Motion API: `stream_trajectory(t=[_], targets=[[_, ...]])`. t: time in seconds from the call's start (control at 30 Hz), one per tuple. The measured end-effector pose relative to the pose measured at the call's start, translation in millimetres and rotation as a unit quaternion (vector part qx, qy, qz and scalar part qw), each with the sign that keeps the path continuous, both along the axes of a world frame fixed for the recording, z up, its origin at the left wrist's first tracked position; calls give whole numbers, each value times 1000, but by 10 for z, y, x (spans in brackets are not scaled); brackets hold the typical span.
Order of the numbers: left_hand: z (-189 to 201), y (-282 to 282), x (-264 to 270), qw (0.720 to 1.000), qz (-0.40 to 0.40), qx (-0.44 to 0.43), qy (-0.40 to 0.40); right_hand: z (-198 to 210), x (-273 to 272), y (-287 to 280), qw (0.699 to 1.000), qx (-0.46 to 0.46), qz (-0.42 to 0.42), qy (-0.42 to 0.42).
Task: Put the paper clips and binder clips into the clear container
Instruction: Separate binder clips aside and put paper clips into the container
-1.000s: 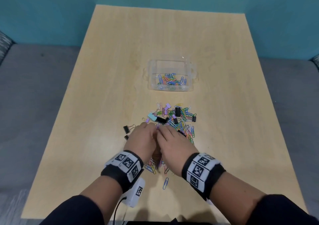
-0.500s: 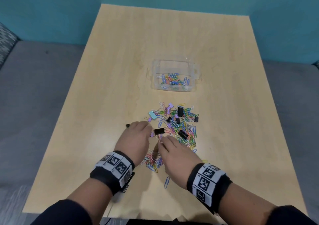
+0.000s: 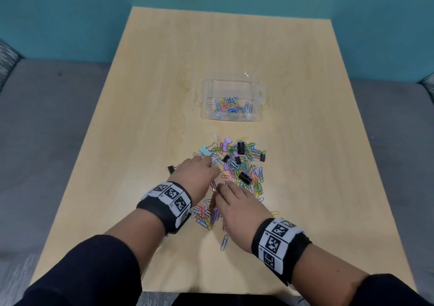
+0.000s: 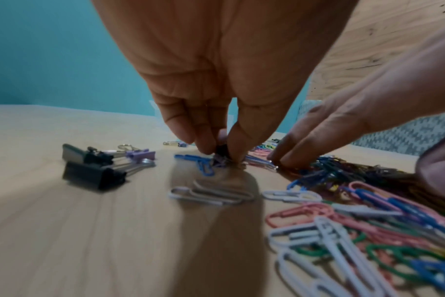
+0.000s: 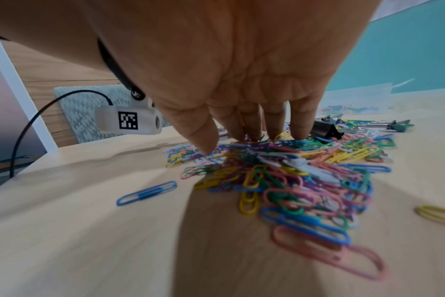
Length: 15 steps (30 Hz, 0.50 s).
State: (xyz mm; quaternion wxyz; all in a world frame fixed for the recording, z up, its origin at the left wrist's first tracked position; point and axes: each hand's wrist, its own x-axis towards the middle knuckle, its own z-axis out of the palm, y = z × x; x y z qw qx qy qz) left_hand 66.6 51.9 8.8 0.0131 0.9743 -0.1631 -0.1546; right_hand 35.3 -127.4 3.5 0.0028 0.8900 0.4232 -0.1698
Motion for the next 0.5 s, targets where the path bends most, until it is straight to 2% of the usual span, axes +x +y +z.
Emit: stream_trajectory(t=[0.1, 0.37, 0.43, 0.5], targets=[[14, -23, -3, 999, 30, -15, 21, -12, -73, -90, 1000, 0, -14, 1], [22, -16, -113, 984, 115, -132, 20, -24, -130, -208, 999, 13, -33, -10], [67, 15, -183, 967, 164, -195, 13, 5, -126, -193, 999, 13, -33, -8], [143, 125, -279, 924, 260, -279, 6, 43, -114, -170, 999, 15, -31, 1]])
